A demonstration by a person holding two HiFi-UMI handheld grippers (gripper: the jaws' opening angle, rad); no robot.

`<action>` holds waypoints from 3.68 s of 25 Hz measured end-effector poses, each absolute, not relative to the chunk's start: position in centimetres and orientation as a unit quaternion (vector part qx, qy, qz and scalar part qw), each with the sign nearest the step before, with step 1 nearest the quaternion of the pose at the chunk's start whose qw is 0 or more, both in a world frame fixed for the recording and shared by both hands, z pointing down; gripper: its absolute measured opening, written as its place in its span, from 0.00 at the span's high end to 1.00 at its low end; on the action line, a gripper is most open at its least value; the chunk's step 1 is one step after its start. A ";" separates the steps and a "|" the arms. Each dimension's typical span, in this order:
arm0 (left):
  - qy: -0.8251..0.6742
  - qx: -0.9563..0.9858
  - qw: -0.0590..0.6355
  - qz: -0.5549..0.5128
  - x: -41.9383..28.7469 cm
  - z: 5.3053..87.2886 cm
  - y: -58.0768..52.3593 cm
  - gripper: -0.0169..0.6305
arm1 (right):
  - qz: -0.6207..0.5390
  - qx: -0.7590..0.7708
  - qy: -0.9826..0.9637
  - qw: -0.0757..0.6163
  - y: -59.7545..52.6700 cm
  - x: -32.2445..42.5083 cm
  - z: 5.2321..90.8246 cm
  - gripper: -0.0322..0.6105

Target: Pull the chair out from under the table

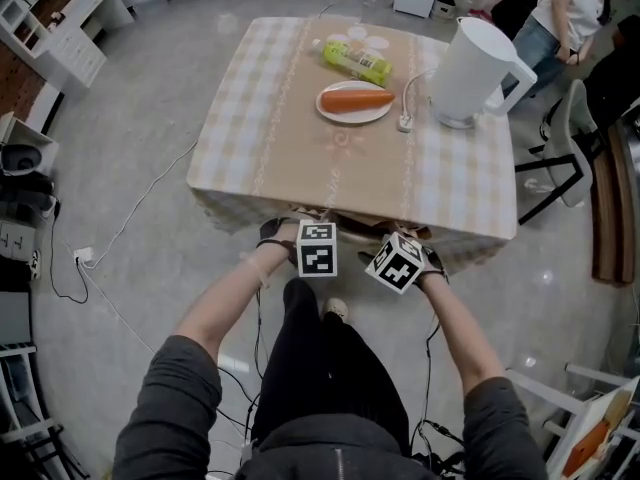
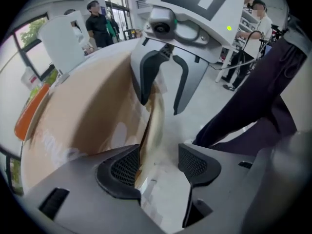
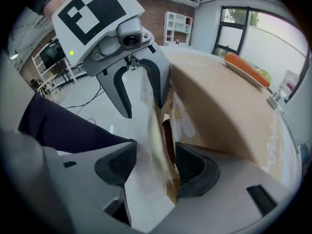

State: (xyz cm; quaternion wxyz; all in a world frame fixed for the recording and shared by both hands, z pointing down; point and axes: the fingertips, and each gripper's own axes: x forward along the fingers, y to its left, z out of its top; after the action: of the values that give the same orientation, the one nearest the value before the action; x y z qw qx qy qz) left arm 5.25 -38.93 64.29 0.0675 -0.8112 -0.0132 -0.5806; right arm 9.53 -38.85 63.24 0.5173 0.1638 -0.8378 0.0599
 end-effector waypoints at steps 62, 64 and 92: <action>-0.099 -0.735 0.113 -0.661 5.1 70.0 -36.0 0.72 | -0.051 0.020 -0.766 0.640 -35.1 9.3 70.5 0.74; -0.099 -0.736 0.114 -0.660 5.1 69.9 -35.5 0.72 | -0.051 0.021 -0.764 0.642 -34.6 9.3 70.5 0.74; -0.135 -0.730 0.123 -0.659 2.9 69.9 -27.9 0.72 | -0.037 0.041 -0.757 0.651 -26.8 7.2 70.7 0.74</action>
State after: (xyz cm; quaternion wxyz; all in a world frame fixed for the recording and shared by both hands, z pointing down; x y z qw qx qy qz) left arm 2.87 -27.86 69.89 0.1228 -0.7297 -0.1353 -0.6589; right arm 7.20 -26.81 70.66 0.6513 0.0408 -0.7569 -0.0365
